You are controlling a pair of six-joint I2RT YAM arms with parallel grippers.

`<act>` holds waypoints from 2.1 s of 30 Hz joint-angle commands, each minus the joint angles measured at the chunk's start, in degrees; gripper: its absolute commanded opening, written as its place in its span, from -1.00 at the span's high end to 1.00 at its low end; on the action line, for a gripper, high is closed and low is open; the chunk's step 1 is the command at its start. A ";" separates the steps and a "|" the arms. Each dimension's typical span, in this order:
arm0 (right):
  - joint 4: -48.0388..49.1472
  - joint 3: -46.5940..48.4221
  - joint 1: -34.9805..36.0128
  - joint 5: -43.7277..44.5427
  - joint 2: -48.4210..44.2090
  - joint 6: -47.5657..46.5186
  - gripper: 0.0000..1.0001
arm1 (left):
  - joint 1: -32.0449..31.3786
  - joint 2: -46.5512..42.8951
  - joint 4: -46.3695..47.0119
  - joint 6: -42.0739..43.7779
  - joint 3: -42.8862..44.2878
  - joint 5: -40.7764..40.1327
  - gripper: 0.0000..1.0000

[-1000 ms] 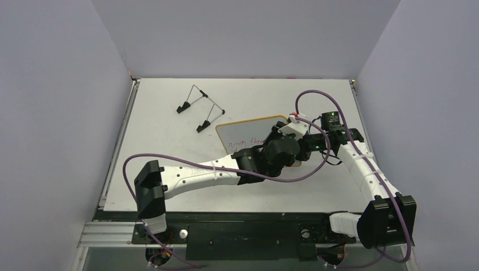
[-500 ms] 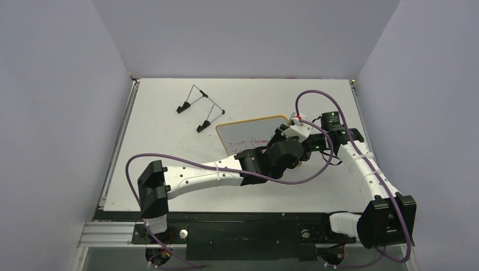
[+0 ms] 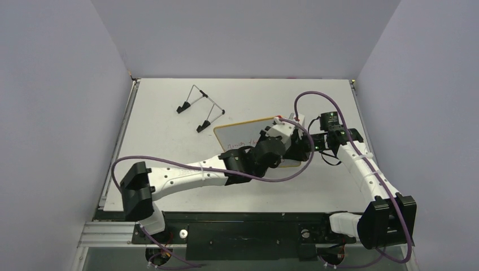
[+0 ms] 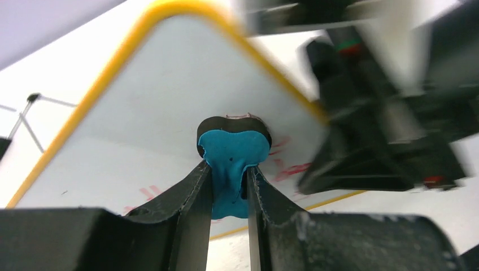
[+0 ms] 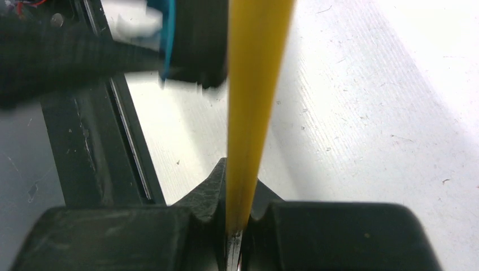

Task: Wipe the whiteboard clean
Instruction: Erase the center of the board with the whiteboard, then place the whiteboard eraser at the center of the board.

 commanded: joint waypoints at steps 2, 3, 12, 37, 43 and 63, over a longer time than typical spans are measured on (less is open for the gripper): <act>0.81 0.73 1.13 -4.81 -2.99 -2.60 1.00 | 9.69 -13.21 4.63 -7.08 -9.62 6.66 1.00; 0.78 0.75 1.12 -4.84 -2.98 -2.60 1.00 | 11.65 -15.74 5.60 -8.32 -11.99 7.24 1.00; 0.85 0.79 1.09 -4.78 -2.98 -2.60 1.00 | 16.24 -21.41 12.26 -13.76 -21.74 12.64 1.00; 0.77 0.69 0.86 -4.91 -3.03 -2.60 1.00 | 35.18 -24.97 31.16 -24.94 -48.76 6.73 1.00; 1.83 0.80 0.86 -2.38 -2.65 -1.53 1.00 | 36.22 -32.69 29.82 -24.66 -50.81 15.13 1.00; 13.25 -1.79 -2.89 9.23 -3.95 10.23 1.00 | 39.00 -45.09 7.36 -39.01 -58.62 34.97 1.00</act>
